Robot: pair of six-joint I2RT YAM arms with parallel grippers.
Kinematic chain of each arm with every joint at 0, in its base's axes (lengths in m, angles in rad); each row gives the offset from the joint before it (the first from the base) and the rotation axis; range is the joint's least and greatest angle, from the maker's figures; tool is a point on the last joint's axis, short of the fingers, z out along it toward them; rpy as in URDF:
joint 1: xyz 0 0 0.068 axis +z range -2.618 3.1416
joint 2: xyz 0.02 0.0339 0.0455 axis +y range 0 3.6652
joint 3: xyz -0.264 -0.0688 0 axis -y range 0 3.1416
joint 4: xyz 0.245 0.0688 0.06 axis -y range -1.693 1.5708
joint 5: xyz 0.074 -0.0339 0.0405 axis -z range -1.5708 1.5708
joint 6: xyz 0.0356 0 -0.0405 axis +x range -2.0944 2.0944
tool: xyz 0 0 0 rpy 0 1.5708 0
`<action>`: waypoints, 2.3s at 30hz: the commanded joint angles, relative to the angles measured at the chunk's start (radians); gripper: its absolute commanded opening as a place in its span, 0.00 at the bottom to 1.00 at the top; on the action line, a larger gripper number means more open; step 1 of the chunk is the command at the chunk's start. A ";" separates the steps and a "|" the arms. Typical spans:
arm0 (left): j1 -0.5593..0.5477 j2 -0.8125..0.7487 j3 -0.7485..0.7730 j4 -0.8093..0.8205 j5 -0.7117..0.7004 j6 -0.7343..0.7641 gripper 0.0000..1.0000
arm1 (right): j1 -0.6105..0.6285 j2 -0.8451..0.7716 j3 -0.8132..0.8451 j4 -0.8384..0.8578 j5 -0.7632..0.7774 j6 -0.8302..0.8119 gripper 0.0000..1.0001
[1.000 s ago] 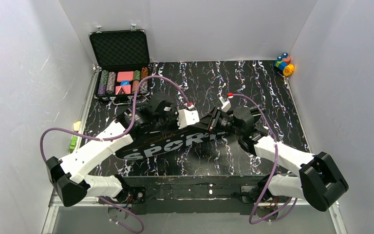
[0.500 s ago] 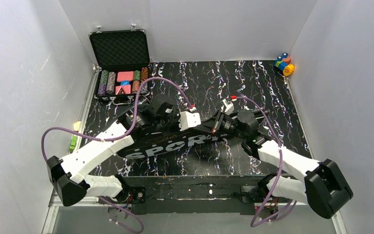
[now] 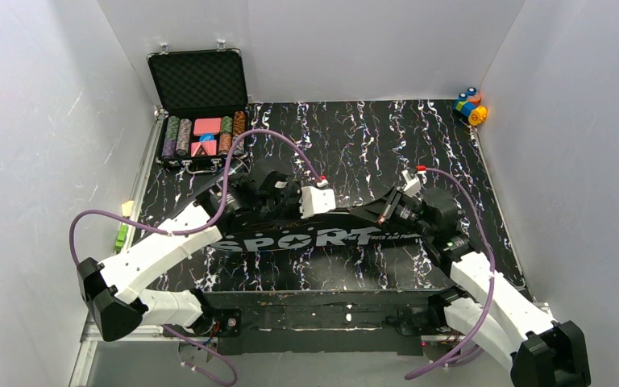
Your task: Pack up the badminton gear
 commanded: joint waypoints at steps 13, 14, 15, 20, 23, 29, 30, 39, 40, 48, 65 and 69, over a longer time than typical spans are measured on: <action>0.009 -0.109 -0.060 -0.039 -0.092 0.015 0.00 | -0.240 -0.074 0.179 -0.534 0.009 -0.316 0.01; 0.009 -0.112 -0.066 -0.038 -0.095 0.013 0.00 | -0.248 -0.075 0.193 -0.557 0.014 -0.332 0.01; 0.009 -0.114 -0.071 -0.038 -0.100 0.009 0.00 | -0.258 -0.078 0.205 -0.576 0.017 -0.347 0.01; 0.009 -0.119 -0.075 -0.039 -0.119 -0.006 0.00 | -0.301 -0.087 0.268 -0.664 0.032 -0.419 0.01; 0.011 -0.122 -0.071 -0.041 -0.129 -0.028 0.00 | -0.305 -0.095 0.283 -0.665 0.007 -0.427 0.01; 0.013 -0.073 0.025 -0.054 -0.024 -0.110 0.49 | -0.274 -0.078 0.317 -0.547 -0.123 -0.341 0.01; 0.013 -0.058 0.054 -0.049 0.007 -0.121 0.60 | -0.246 -0.073 0.341 -0.551 -0.113 -0.341 0.01; 0.003 0.082 0.230 0.011 0.264 -0.132 0.98 | 0.078 -0.037 0.478 -0.603 0.080 -0.368 0.01; 0.002 0.100 0.239 0.010 0.272 -0.124 0.98 | 0.098 -0.038 0.474 -0.600 0.092 -0.368 0.01; -0.012 0.183 0.249 -0.023 0.385 -0.148 0.98 | 0.199 -0.050 0.469 -0.590 0.171 -0.372 0.01; -0.056 0.222 0.237 -0.111 0.259 -0.062 0.00 | 0.254 -0.037 0.488 -0.630 0.230 -0.387 0.01; -0.056 0.207 0.225 -0.128 0.247 -0.046 0.00 | 0.254 -0.059 0.456 -0.631 0.247 -0.368 0.01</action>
